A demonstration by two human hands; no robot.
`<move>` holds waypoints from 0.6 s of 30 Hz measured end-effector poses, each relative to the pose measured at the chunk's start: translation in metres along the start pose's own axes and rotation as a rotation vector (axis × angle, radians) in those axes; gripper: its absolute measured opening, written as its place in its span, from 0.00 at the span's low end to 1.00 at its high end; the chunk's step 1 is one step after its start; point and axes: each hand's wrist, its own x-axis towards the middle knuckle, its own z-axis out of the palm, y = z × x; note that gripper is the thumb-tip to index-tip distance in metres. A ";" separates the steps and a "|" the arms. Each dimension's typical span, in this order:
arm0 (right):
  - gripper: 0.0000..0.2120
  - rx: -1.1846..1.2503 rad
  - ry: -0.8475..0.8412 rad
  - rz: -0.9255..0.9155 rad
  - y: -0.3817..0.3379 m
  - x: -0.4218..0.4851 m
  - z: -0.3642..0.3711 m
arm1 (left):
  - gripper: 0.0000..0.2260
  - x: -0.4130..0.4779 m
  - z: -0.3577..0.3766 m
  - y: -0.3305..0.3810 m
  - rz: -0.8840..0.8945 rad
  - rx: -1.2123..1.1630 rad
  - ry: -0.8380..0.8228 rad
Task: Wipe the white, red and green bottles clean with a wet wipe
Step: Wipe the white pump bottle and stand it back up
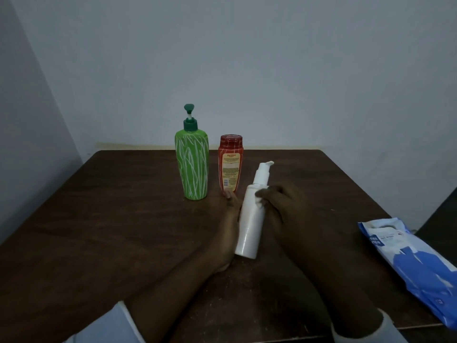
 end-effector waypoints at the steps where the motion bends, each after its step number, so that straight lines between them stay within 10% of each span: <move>1: 0.20 0.011 0.003 0.002 0.000 0.004 -0.001 | 0.53 0.002 -0.002 -0.001 0.012 0.013 0.001; 12: 0.16 0.002 -0.106 -0.061 -0.031 -0.026 0.001 | 0.44 -0.007 0.004 0.017 0.005 0.002 -0.016; 18: 0.17 -0.010 0.012 0.042 -0.017 0.003 0.000 | 0.63 0.000 0.005 0.016 0.005 -0.007 -0.005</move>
